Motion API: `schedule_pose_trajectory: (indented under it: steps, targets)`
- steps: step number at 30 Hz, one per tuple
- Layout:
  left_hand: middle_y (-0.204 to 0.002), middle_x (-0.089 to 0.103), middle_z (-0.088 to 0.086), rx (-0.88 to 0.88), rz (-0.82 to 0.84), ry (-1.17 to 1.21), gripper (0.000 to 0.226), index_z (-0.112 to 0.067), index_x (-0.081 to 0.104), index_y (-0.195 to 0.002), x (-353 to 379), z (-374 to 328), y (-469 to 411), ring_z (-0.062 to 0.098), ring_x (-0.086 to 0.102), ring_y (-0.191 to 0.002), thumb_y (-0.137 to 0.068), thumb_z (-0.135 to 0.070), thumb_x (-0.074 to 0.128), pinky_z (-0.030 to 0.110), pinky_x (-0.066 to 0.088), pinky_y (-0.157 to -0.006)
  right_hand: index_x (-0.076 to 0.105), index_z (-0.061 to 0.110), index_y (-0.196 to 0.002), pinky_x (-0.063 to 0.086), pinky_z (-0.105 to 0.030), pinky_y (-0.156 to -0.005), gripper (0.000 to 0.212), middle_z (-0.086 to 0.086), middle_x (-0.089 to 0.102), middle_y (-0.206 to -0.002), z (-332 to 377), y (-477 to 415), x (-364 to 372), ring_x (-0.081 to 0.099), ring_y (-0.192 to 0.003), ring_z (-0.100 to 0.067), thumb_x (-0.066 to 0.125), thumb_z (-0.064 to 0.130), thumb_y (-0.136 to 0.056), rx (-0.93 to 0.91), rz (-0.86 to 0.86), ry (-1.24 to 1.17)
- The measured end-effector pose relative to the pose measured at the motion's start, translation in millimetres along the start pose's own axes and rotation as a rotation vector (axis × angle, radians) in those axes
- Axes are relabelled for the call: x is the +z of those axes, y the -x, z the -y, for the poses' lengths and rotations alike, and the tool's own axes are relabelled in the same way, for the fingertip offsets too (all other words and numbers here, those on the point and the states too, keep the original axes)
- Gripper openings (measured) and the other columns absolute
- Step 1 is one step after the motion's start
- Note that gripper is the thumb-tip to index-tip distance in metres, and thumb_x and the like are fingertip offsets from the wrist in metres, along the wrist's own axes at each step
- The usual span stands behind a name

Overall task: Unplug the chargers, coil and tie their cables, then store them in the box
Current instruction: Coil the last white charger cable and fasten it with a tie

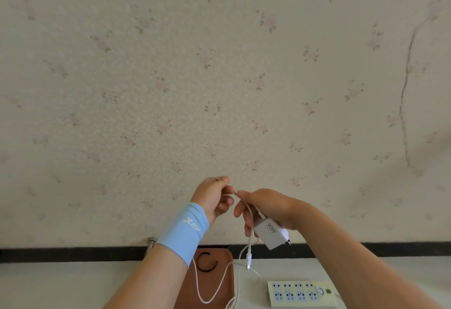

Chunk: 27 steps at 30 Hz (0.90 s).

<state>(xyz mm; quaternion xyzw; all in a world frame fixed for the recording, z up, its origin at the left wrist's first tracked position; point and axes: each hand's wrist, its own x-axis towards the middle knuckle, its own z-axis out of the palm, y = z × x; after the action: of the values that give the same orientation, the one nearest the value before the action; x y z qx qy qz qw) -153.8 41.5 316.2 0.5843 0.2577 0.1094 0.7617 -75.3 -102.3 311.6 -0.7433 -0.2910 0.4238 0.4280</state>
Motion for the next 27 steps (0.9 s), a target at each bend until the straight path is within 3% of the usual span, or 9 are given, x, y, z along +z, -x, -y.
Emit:
schedule_pose_trajectory:
  steps: [4,9,14,17,21,24,26,27]
  targets:
    - [-0.059,0.045,0.004,0.129,-0.180,0.341,0.026,-0.011,0.046,-0.080,-3,-8,-10,0.012,0.045,-0.041,-0.105,-0.012,0.039,0.018,0.029,-0.037,0.068,0.009,-0.102,0.055,-0.025,-0.065,0.050,-0.013,0.074,-0.099,0,7,2,0.068,-0.086,-0.027,0.034,0.045,-0.108,0.050,0.199,-0.033]
    - [-0.060,0.046,0.005,0.059,-0.153,0.444,0.025,-0.011,0.045,-0.082,-8,-7,-10,0.017,0.045,-0.047,-0.106,-0.013,0.038,0.019,0.030,-0.038,0.061,0.011,-0.096,0.053,-0.035,-0.071,0.041,-0.011,0.072,-0.088,-6,2,-1,0.071,-0.087,-0.031,0.035,0.041,-0.108,0.008,0.169,-0.103]
    - [-0.056,0.056,0.004,0.077,-0.165,0.073,0.022,-0.010,0.051,-0.085,-17,-9,-8,0.019,0.051,-0.048,-0.105,-0.013,0.040,0.020,0.036,-0.041,0.066,0.005,-0.111,0.054,-0.044,-0.087,0.035,-0.006,0.063,-0.069,-12,-3,-8,0.072,-0.092,-0.034,0.039,0.027,-0.109,-0.087,0.067,-0.143]
    - [-0.067,0.067,0.006,0.083,-0.164,-0.245,0.012,-0.013,0.057,-0.099,-26,-12,-7,0.017,0.059,-0.046,-0.103,-0.015,0.045,0.023,0.040,-0.047,0.068,0.007,-0.120,0.055,-0.042,-0.087,0.032,-0.005,0.064,-0.072,-12,-4,-10,0.072,-0.080,-0.030,0.043,0.022,-0.108,-0.104,0.055,-0.146]
    - [-0.072,0.076,-0.002,0.047,-0.027,-0.734,0.027,-0.015,0.066,-0.100,-31,-16,4,0.015,0.064,-0.051,-0.100,-0.031,0.045,0.024,0.044,-0.055,0.064,0.007,-0.127,0.052,-0.051,-0.099,0.031,-0.003,0.063,-0.075,-15,-9,-12,0.064,-0.065,-0.022,0.042,0.015,-0.107,-0.125,0.074,-0.150]
    - [-0.060,0.069,-0.004,0.307,-0.170,-0.853,0.026,-0.020,0.070,-0.080,-25,-14,7,0.012,0.056,-0.048,-0.093,-0.035,0.053,0.026,0.048,-0.060,0.064,0.008,-0.127,0.048,-0.051,-0.104,0.032,-0.001,0.061,-0.071,-14,-8,-12,0.069,-0.075,-0.024,0.040,0.010,-0.107,-0.123,0.073,-0.117]
    - [-0.072,0.068,-0.008,0.568,-0.240,-0.755,0.012,-0.026,0.067,-0.084,-21,-13,6,0.009,0.060,-0.065,-0.090,-0.027,0.058,0.024,0.049,-0.067,0.064,0.006,-0.127,0.051,-0.047,-0.102,0.033,-0.003,0.061,-0.071,-11,-5,-12,0.066,-0.073,-0.023,0.039,0.007,-0.106,-0.120,0.100,-0.128]
    - [-0.087,0.068,-0.012,0.623,-0.169,-0.734,0.011,-0.030,0.067,-0.093,-19,-12,4,0.004,0.061,-0.081,-0.091,-0.023,0.059,0.021,0.049,-0.075,0.064,0.004,-0.127,0.054,-0.045,-0.101,0.033,-0.003,0.060,-0.070,-9,-3,-11,0.063,-0.070,-0.022,0.039,0.005,-0.106,-0.123,0.120,-0.135]
